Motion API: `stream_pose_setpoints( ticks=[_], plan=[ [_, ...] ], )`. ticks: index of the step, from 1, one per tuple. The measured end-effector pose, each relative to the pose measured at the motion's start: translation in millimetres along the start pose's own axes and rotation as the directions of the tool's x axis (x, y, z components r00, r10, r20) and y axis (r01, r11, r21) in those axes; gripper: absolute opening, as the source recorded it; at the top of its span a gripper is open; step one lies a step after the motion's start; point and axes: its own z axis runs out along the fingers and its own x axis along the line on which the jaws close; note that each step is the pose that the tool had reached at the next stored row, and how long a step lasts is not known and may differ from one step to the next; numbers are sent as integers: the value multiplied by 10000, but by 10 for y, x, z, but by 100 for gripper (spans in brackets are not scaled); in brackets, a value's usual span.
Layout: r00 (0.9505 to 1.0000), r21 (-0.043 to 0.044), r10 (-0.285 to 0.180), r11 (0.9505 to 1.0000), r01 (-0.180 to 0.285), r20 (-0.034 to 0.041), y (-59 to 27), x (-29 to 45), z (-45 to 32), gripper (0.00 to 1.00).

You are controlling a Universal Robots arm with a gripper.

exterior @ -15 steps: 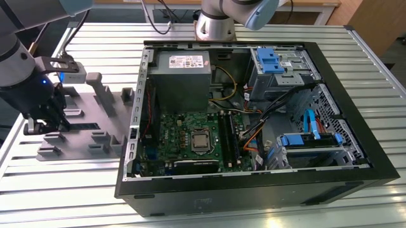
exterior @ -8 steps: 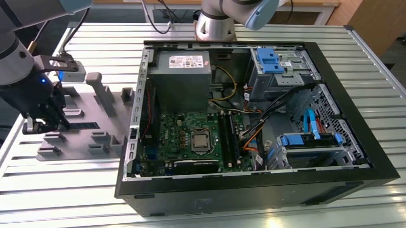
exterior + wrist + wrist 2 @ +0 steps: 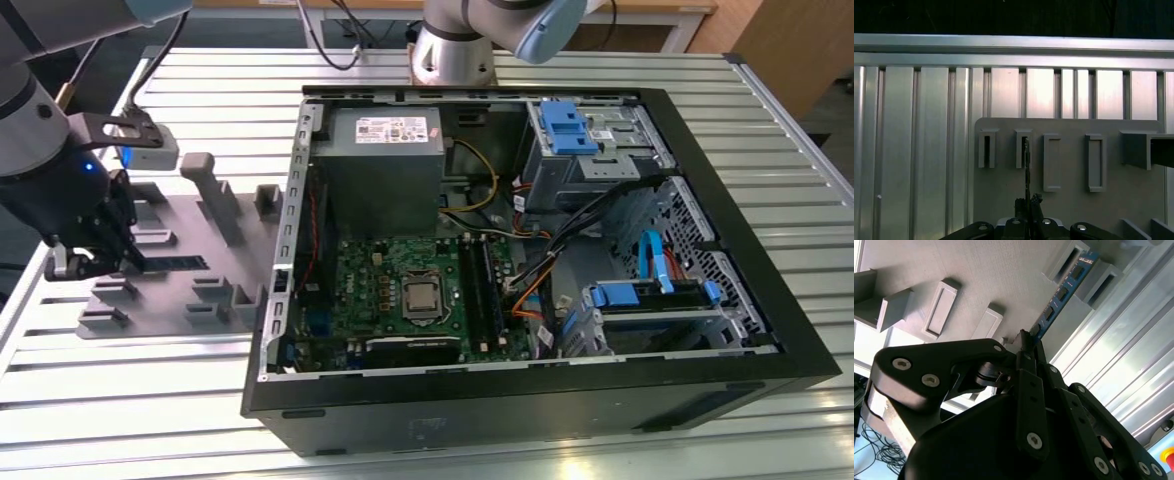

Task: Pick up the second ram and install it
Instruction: 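Pick up the second ram and move it above second insertion slot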

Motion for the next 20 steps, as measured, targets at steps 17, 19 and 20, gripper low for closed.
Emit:
stream_pose_setpoints(
  ticks=[17,19,20],
  plan=[
    [10000,0,0,10000,0,1,1,-2,-72,14],
    [10000,0,0,10000,0,0,1,-2,-76,14],
    [10000,0,0,10000,0,0,1,-2,-78,14]
  ],
)
